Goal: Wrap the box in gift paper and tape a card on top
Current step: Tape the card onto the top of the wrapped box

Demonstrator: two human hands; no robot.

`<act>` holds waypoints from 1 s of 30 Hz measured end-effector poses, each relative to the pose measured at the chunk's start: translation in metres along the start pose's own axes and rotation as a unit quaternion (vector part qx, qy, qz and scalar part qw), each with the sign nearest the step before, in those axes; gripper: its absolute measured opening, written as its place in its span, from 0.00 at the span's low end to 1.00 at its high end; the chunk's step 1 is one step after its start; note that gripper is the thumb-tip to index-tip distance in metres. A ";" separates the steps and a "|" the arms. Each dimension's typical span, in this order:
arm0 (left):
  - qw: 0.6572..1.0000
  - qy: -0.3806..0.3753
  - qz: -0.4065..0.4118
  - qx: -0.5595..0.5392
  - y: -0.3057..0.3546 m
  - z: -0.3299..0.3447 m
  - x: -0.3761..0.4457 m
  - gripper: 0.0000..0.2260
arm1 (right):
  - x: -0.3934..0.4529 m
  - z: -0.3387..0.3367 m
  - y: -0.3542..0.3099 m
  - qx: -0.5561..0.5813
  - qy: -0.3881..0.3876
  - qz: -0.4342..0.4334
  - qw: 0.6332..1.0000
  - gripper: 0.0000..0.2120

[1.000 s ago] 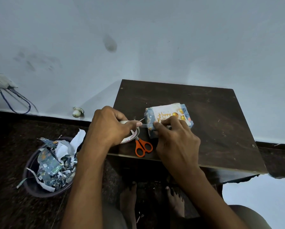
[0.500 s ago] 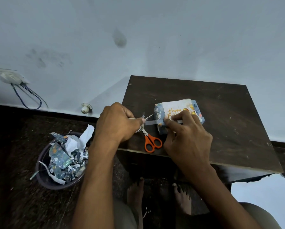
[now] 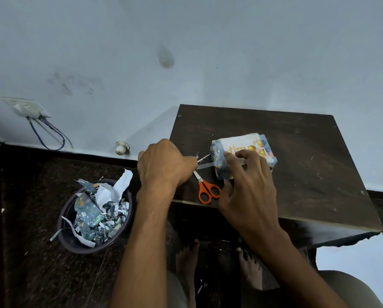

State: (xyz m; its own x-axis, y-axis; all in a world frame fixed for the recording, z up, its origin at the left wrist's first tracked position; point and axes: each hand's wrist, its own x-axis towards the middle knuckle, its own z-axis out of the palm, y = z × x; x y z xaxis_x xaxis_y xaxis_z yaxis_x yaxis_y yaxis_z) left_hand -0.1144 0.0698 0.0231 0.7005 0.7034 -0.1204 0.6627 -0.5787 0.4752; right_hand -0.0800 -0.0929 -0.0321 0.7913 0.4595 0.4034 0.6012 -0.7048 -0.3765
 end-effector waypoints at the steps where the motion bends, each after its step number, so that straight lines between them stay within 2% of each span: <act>1: 1.000 0.000 0.003 0.003 0.000 0.000 0.000 0.11 | -0.005 0.000 -0.004 0.023 0.020 -0.006 1.000 0.25; 4: 1.000 0.001 0.011 0.012 0.001 0.001 0.000 0.10 | -0.018 0.003 -0.017 0.049 0.053 -0.031 0.997 0.13; 6: 1.000 0.002 0.015 0.013 0.001 0.001 0.001 0.09 | -0.024 0.010 -0.024 0.019 0.000 -0.022 1.000 0.05; 7: 1.000 0.002 0.016 0.013 0.000 0.001 0.002 0.09 | -0.025 0.014 -0.026 0.000 -0.032 -0.007 0.999 0.05; 11: 1.000 0.004 0.019 0.010 -0.002 0.002 0.003 0.10 | -0.020 0.024 -0.029 -0.031 -0.137 0.034 0.990 0.09; 16: 1.000 0.006 0.014 0.007 -0.005 0.002 0.004 0.09 | -0.010 0.009 -0.034 -0.033 -0.187 0.072 0.979 0.11; 22: 1.000 0.004 0.009 -0.003 -0.005 0.002 0.004 0.09 | -0.002 -0.007 -0.035 -0.097 -0.280 0.110 0.949 0.26; 30: 1.000 0.005 0.008 -0.002 -0.003 0.002 0.003 0.08 | 0.001 -0.022 -0.023 -0.123 -0.317 0.128 0.932 0.27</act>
State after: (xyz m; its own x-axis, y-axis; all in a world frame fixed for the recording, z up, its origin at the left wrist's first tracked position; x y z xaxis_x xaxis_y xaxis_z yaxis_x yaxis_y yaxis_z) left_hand -0.1138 0.0726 0.0194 0.7087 0.6979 -0.1035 0.6501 -0.5890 0.4801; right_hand -0.0956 -0.0882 -0.0043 0.8589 0.4314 -0.2759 0.4021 -0.9018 -0.1582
